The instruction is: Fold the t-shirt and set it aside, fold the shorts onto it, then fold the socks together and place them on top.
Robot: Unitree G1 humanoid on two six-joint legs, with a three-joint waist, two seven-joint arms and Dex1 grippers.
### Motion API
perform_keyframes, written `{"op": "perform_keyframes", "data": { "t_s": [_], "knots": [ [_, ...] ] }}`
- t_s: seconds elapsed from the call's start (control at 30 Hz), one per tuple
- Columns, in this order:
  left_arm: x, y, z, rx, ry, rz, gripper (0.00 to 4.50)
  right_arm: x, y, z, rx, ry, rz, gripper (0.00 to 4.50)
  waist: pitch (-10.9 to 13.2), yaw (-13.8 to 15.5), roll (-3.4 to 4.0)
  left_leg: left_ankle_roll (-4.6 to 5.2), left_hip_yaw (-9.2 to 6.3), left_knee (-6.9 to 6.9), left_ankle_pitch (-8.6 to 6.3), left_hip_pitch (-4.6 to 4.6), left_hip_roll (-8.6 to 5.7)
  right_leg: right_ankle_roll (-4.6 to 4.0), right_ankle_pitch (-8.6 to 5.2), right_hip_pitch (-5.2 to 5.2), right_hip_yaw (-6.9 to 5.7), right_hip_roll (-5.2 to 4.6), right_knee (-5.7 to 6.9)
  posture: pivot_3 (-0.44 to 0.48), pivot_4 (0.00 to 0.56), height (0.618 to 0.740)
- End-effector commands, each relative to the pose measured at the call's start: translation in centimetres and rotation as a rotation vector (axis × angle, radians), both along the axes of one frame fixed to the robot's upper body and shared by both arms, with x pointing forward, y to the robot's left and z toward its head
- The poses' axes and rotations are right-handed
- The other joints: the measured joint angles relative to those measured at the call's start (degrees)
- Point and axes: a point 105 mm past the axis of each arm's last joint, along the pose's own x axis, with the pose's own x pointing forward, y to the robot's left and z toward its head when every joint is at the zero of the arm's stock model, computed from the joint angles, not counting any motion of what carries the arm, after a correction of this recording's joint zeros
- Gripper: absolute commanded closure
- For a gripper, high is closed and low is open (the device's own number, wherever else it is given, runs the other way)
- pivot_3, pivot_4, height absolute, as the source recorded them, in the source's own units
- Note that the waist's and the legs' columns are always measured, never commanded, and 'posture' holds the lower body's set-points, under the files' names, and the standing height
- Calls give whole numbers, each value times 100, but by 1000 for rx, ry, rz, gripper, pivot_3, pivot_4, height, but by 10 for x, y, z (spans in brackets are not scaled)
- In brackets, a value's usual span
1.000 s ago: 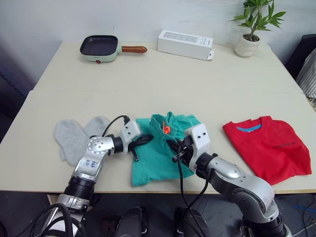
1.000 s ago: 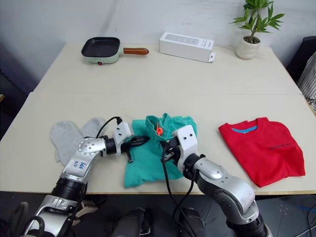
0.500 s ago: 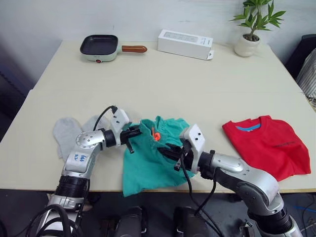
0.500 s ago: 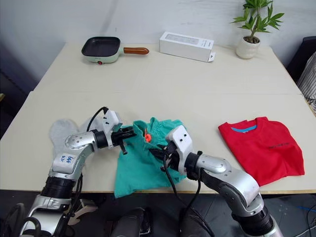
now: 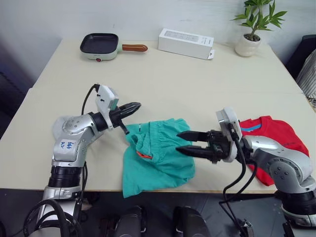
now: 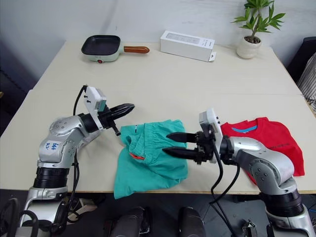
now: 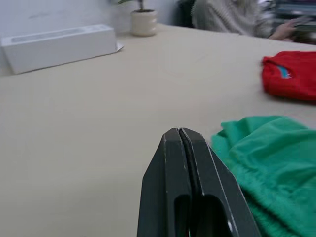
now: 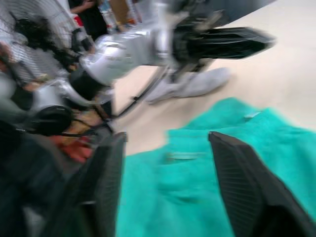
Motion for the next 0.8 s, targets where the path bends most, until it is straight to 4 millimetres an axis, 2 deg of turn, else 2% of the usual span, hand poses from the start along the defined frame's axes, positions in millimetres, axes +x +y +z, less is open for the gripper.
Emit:
{"op": "perform_keyframes", "data": {
  "t_s": [0.03, 0.17, 0.23, 0.33, 0.47, 0.53, 0.67, 0.8],
  "knots": [
    [-26, -30, -5, 35, -29, -197, 4500, 21, 2, -21, -117, -200, -10, 3026, 0, -6, 0, -2, 3, 1, 1, 1, 0, 0, 0, 1, -6, 7, 4, 0, 150, 740],
    [-34, -47, -41, 119, 11, -247, 4500, 35, 8, -39, -138, -282, 19, 4478, 1, -12, 0, 6, 28, 9, 7, 6, -4, 7, 4, 0, -11, 37, 9, 0, 150, 740],
    [-37, -47, -63, 215, 35, -245, 4500, 42, 10, -46, -127, -287, 21, 4478, 2, -20, 0, 9, 29, 13, 10, 6, -3, 12, 6, -1, -8, 39, 8, 0, 150, 740],
    [-40, -47, -82, 227, 97, -204, 4500, 49, 13, -59, -160, -307, 51, 4478, 5, -21, 4, 10, 25, 15, 11, 7, -2, 11, 6, -2, -5, 36, 7, 0, 150, 740],
    [-48, -36, -122, 366, 138, -165, 4500, 69, 18, -67, -137, -276, 12, 4478, 7, -32, 8, 7, 17, 14, 12, 11, -1, 9, 7, -1, -2, 0, 12, 0, 150, 740],
    [-51, -33, -127, 358, 163, -151, 4500, 83, 16, -67, -117, -254, -56, 4478, 5, -36, 11, 3, 14, 11, 14, 14, -1, 7, 7, 1, -1, -2, 14, 0, 150, 740],
    [-55, -22, -133, 356, 181, -133, 4500, 124, -3, -67, -82, -195, -334, 4478, 4, -83, 14, -2, 10, 12, 17, 18, -2, 4, 7, 5, 1, -6, 21, 0, 150, 740],
    [-49, -20, -122, 299, 148, -117, 4500, 132, -14, -57, -27, -199, -386, 4478, 4, -159, 15, -9, 1, 6, 19, 24, -1, -2, 4, 10, 11, -8, 26, 0, 150, 740]
  ]
}}
